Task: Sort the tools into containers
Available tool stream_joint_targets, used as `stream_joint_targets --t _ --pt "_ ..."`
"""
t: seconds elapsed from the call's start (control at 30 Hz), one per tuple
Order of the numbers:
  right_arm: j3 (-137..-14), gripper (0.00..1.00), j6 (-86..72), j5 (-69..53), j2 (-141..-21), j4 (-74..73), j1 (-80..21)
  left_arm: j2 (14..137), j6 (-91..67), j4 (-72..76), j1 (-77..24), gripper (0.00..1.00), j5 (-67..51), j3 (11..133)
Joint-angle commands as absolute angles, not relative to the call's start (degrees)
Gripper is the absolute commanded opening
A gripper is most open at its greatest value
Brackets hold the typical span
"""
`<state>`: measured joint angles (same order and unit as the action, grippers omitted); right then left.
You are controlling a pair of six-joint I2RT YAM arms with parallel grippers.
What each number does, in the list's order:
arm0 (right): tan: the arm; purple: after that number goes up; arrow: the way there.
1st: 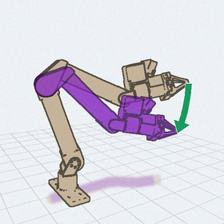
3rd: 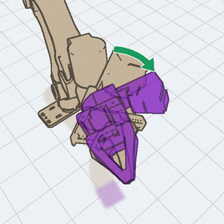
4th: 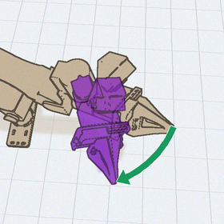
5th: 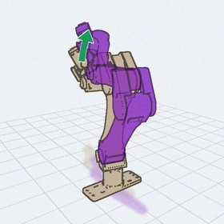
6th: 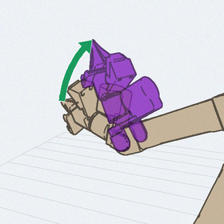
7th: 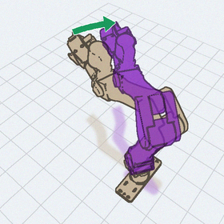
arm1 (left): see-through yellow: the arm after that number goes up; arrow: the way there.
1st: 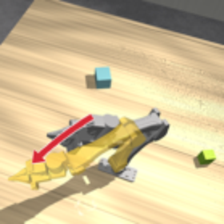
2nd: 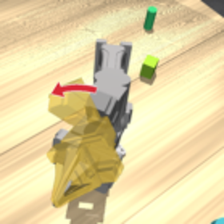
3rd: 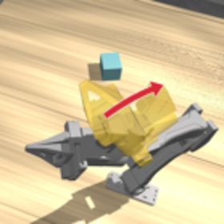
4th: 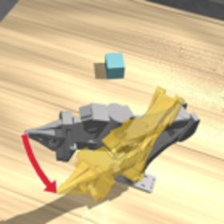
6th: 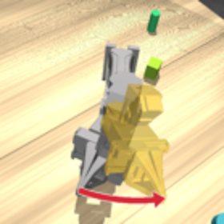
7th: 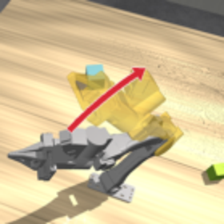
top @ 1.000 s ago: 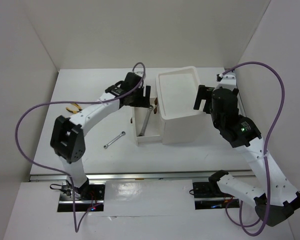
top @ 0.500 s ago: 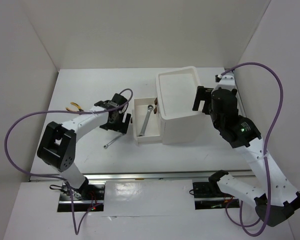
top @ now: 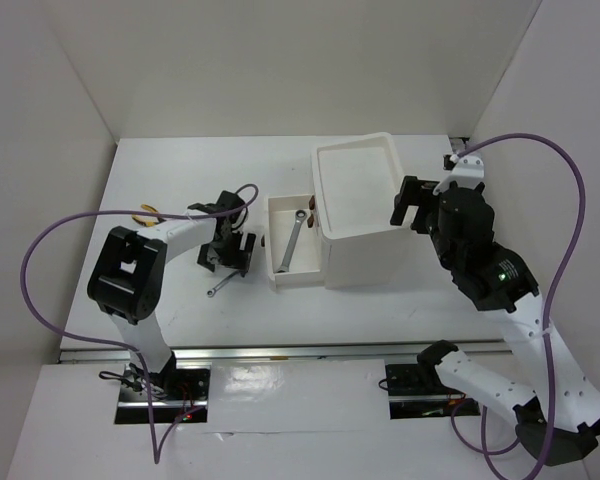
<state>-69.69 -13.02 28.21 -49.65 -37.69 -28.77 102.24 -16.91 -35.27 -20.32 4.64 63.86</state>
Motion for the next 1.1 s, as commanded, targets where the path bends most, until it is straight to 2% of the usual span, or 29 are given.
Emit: stream_joint_targets --t 0.0,0.03,0.13,0.17,0.2,0.37,0.43,0.47,0.57,0.73,0.87,1.07 --pt "-69.35 1.00 -13.18 28.91 -48.69 -36.47 -30.23 105.81 -16.44 -34.63 -20.57 0.95 3.87 61.44" --pt "-69.35 1.00 -13.18 28.92 -48.69 -36.47 -30.23 105.82 -16.44 -34.63 -20.57 0.93 2.91 61.44" --pt "-69.35 1.00 -13.18 30.15 -49.22 -36.47 -30.94 107.48 -16.44 -34.63 -20.57 0.75 2.37 60.03" --pt "-69.87 1.00 -12.66 30.15 -49.22 -36.47 -30.94 107.49 -16.44 -35.15 -20.57 0.51 2.37 60.03" --pt "-69.87 1.00 -12.66 30.76 -49.22 -36.47 -31.46 107.49 -16.44 -35.16 -20.57 0.43 1.85 60.03" --pt "-70.49 1.00 -12.66 30.76 -49.22 -36.47 -31.46 108.54 -16.44 -36.38 -18.64 0.26 -0.34 60.73" --pt "-70.49 1.00 -12.66 31.54 -48.70 -36.47 -32.07 110.21 -16.44 -37.34 -16.28 0.12 -2.28 62.57" --pt "-70.49 1.00 -12.66 31.55 -48.69 -37.00 -32.08 110.74 -17.57 -37.96 -15.48 0.00 -2.29 63.19" --pt "-70.49 1.00 -12.66 33.92 -48.16 -37.00 -33.13 111.45 -20.55 -40.60 -13.46 0.00 3.50 65.12" --pt "-70.49 1.00 -12.66 35.07 -47.64 -37.00 -33.13 98.91 -22.50 -41.66 -12.22 0.00 6.50 67.76" --pt "-71.02 1.00 -12.66 35.68 -47.64 -37.62 -33.66 84.50 -23.81 -39.20 -11.69 0.00 -3.31 71.44" --pt "-70.49 1.00 -13.18 36.83 -47.64 -38.14 -34.18 81.48 -29.61 -32.80 -12.38 0.00 -20.71 74.97"
